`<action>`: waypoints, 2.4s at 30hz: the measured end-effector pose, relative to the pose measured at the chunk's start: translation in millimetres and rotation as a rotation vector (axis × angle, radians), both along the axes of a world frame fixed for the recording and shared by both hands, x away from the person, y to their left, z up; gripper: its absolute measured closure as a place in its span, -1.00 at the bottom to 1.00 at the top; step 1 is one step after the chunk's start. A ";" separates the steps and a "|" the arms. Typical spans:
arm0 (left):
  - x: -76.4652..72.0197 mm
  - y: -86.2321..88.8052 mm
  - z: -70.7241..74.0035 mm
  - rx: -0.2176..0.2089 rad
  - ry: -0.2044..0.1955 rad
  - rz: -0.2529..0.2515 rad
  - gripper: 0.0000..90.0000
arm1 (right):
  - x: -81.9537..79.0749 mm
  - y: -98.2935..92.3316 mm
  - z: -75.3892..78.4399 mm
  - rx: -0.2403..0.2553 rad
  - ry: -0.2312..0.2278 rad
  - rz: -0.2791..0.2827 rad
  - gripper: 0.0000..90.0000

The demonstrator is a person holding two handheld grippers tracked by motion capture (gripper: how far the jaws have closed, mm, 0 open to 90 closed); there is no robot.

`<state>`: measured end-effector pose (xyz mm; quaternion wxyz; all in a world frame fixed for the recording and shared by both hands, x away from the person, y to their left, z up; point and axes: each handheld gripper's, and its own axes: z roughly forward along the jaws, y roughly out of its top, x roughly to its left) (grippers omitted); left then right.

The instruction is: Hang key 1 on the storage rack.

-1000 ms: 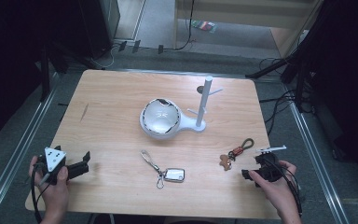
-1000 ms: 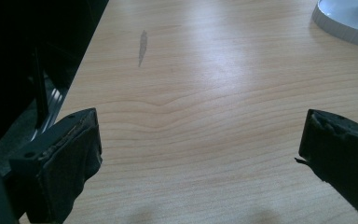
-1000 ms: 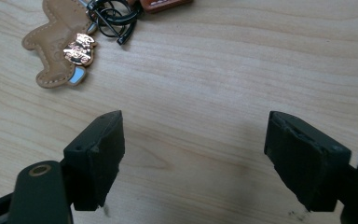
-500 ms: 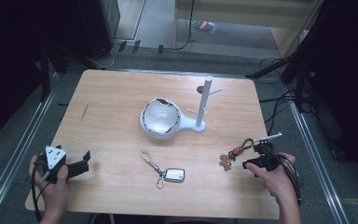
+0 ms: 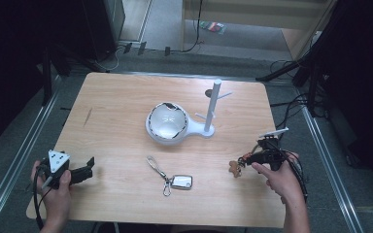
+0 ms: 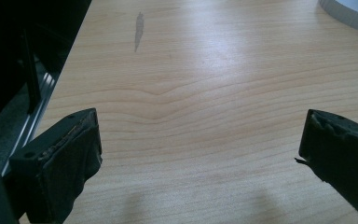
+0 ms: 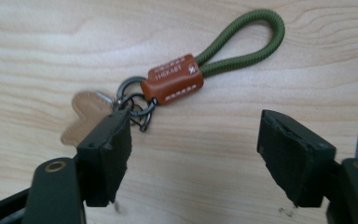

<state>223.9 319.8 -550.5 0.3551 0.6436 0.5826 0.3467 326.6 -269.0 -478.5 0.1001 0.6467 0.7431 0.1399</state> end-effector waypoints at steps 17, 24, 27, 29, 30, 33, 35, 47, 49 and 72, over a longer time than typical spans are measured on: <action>1.6 2.7 -0.2 -0.028 0.012 0.013 -1.00 | 25.6 2.7 -0.4 0.163 0.143 -0.215 0.02; 1.6 3.2 -0.2 -0.031 0.012 0.009 -1.00 | 39.0 3.7 -5.7 0.133 0.164 -0.264 0.12; 2.3 2.4 -0.5 -0.027 0.012 0.009 -1.00 | 41.2 1.7 -10.6 0.146 0.177 -0.275 0.12; 2.5 2.2 -0.6 -0.025 0.012 0.011 -1.00 | 42.2 2.0 -14.3 0.145 0.185 -0.282 0.12; 2.5 2.4 -0.6 -0.026 0.014 0.009 -1.00 | 42.6 1.8 -15.9 0.145 0.187 -0.281 0.13; 2.6 2.7 -0.6 -0.028 0.014 0.009 -1.00 | 44.2 0.3 -19.3 0.147 0.184 -0.296 0.16; 2.8 2.5 -0.6 -0.026 0.016 0.009 -1.00 | 44.8 -0.5 -20.5 0.152 0.180 -0.305 0.17; 3.1 2.2 -0.5 -0.023 0.023 0.007 -1.00 | 48.6 10.5 -25.6 0.133 0.163 -0.304 0.33; 3.1 2.3 -0.5 -0.024 0.022 0.007 -1.00 | 48.7 13.1 -25.7 0.120 0.155 -0.304 0.42; 3.0 3.3 -0.3 -0.035 0.026 0.002 -1.00 | 28.6 25.0 -12.8 0.138 -0.086 -0.142 0.81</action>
